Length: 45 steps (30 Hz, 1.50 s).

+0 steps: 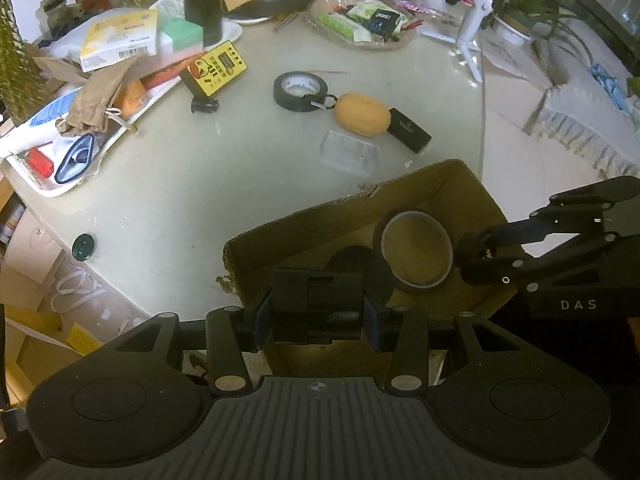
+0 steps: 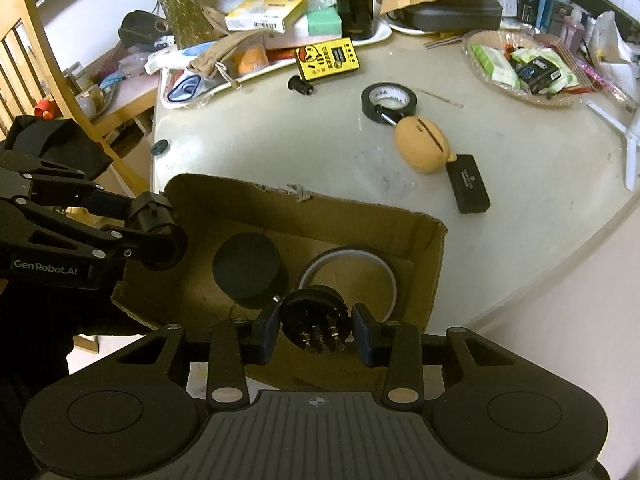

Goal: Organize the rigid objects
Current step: 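Carry the connector into the box with the right gripper while the left gripper carries the tube in, then open both grippers and withdraw them from the box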

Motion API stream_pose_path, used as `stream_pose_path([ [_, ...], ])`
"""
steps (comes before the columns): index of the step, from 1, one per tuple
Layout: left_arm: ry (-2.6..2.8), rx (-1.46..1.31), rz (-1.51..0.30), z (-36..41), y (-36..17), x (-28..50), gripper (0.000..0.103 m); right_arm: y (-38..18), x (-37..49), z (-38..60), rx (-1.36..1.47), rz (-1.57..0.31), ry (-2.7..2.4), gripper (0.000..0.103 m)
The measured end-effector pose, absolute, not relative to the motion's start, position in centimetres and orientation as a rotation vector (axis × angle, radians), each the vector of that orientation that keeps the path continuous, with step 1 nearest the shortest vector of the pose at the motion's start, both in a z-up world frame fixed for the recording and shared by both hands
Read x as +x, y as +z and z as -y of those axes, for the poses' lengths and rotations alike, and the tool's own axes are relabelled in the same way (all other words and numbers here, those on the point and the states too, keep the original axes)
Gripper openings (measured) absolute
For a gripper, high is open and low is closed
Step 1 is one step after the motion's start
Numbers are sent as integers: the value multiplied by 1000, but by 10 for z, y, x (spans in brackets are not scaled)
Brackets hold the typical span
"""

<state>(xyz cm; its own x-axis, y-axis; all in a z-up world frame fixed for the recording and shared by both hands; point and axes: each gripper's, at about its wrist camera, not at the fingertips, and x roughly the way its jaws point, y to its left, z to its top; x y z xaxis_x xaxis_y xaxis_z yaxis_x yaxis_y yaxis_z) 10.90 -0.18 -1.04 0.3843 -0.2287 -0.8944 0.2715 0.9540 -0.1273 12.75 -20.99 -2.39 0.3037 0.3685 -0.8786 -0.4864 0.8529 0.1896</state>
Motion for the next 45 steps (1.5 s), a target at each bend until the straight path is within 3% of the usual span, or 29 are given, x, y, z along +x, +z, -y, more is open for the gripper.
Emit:
stream_pose_path([
  [12, -293, 73, -1170, 3, -18, 114, 44, -25, 130, 207, -130, -1132, 589, 46],
  [14, -283, 84, -1162, 2, -17, 112, 45, -23, 128, 207, -142, -1115, 591, 75],
  [16, -287, 83, -1160, 1, -16, 111, 52, -18, 126, 207, -153, -1080, 592, 91],
  [20, -293, 88, -1135, -1, -11, 108, 68, -12, 125, 209, -170, -1045, 595, 102],
  [45, -244, 82, -838, -3, 21, 84, 70, 19, 117, 233, -46, -790, 500, 103],
])
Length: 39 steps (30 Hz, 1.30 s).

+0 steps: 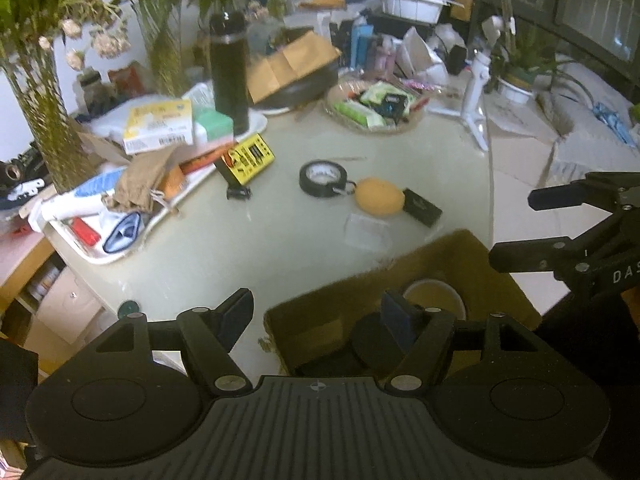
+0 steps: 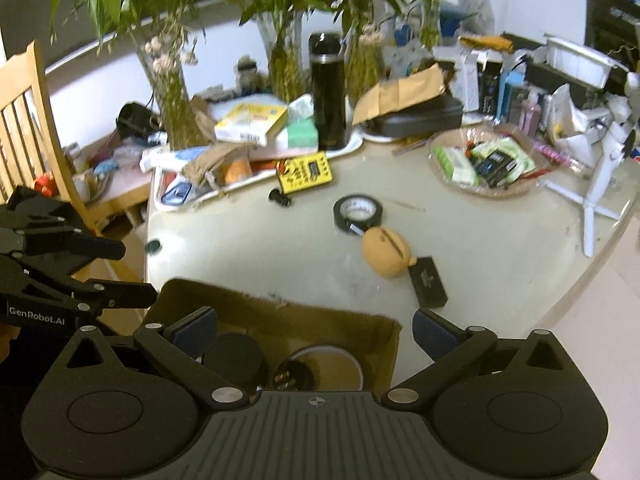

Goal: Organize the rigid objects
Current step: 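Open both grippers and withdraw them from the box, then grasp the small black plug beside the yellow adapter with the left gripper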

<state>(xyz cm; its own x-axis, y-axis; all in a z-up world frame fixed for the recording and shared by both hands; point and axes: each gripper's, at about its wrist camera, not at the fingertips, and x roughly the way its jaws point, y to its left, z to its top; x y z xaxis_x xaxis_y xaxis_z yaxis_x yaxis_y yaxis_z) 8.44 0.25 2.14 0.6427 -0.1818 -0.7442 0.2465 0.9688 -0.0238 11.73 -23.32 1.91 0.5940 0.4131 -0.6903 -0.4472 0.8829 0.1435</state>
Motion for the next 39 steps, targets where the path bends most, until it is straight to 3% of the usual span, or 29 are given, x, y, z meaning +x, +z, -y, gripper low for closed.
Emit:
stream_pose_path([
  [19, -150, 99, -727, -8, 17, 97, 70, 16, 116, 239, -28, -730, 518, 103],
  [39, -139, 122, -700, -21, -15, 181, 70, 4, 136, 254, -4, -746, 516, 103],
])
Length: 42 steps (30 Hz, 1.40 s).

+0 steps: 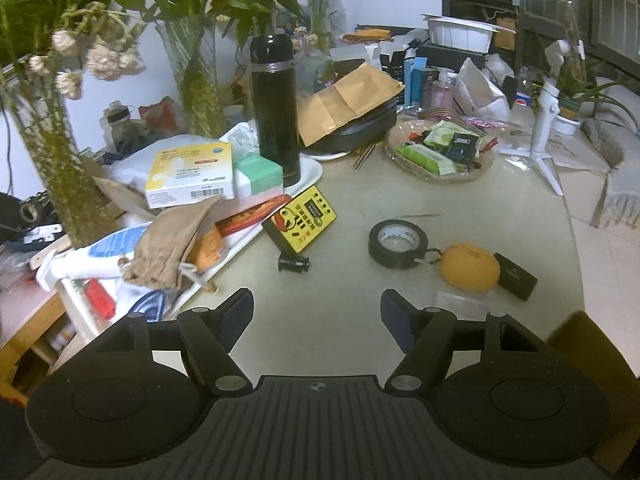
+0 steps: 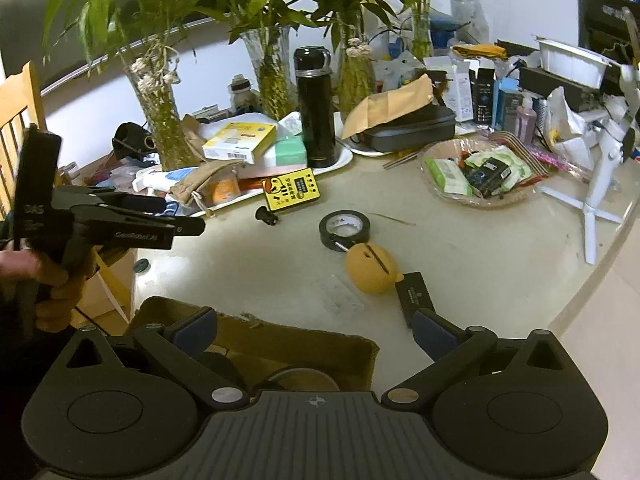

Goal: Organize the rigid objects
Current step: 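Grasp the small black plug beside the yellow adapter with the left gripper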

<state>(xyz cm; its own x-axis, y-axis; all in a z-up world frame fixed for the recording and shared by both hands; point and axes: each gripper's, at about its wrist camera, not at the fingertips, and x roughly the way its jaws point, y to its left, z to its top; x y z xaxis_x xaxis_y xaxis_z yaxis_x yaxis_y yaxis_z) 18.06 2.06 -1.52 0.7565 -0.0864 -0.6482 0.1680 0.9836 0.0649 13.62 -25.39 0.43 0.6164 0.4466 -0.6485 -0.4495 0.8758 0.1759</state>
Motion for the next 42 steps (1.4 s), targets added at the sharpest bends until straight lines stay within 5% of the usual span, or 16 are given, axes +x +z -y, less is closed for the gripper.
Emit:
stream_pose_path([
  [28, -143, 226, -741, -29, -95, 285, 67, -19, 165, 278, 82, -828, 466, 103],
  [42, -150, 206, -755, -27, -112, 308, 37, -27, 174, 283, 79, -847, 439, 103],
])
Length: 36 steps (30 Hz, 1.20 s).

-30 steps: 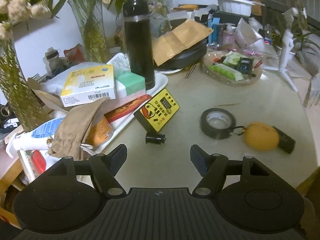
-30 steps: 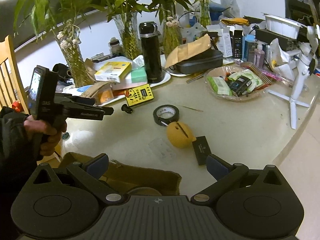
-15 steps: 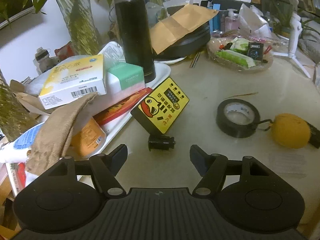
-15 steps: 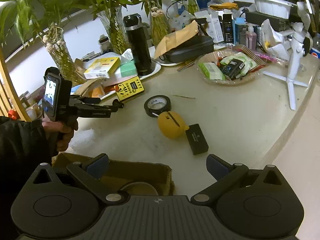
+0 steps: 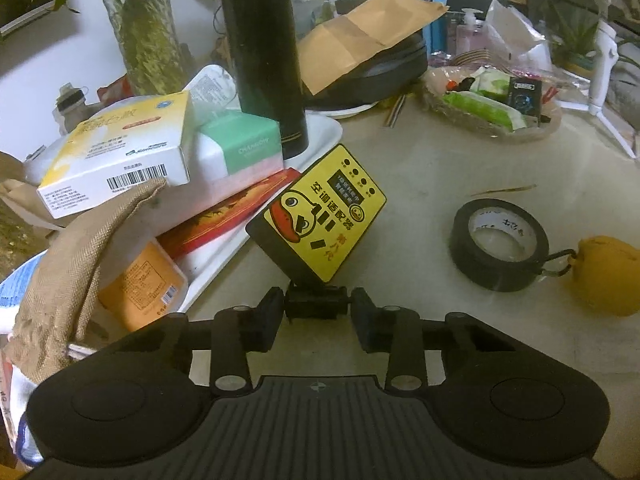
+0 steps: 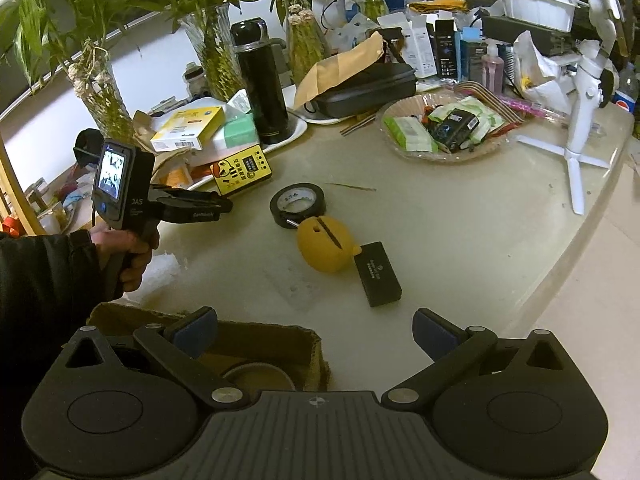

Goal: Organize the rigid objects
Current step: 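Grasp the small black plug beside the yellow adapter with the left gripper, then grasp the black rectangular case with the right gripper while the left gripper holds the plug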

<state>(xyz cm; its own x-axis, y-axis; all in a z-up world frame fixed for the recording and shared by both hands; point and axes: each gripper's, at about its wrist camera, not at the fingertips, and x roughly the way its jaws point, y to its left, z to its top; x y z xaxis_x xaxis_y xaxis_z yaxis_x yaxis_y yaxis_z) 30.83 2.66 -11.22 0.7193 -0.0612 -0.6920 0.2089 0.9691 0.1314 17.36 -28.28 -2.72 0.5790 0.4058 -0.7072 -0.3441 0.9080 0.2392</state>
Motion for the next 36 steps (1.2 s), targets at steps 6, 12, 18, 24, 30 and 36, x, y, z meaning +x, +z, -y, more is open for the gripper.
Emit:
stream_pose_path([
  [6, -167, 195, -749, -27, -107, 302, 36, -27, 177, 284, 79, -838, 428, 103],
  [12, -169, 140, -735, -32, -86, 287, 36, -26, 181, 281, 54, -825, 408, 103],
  [18, -186, 108, -696, -33, -59, 258, 36, -27, 188, 279, 50, -826, 380, 103],
  [24, -187, 65, -690, -37, -43, 237, 36, -30, 197, 275, 53, -829, 382, 103],
  [30, -187, 30, -695, -41, -33, 220, 36, -35, 207, 271, 25, -841, 375, 103],
  [36, -189, -10, -703, -42, -26, 199, 36, -47, 218, 269, -5, -874, 363, 102],
])
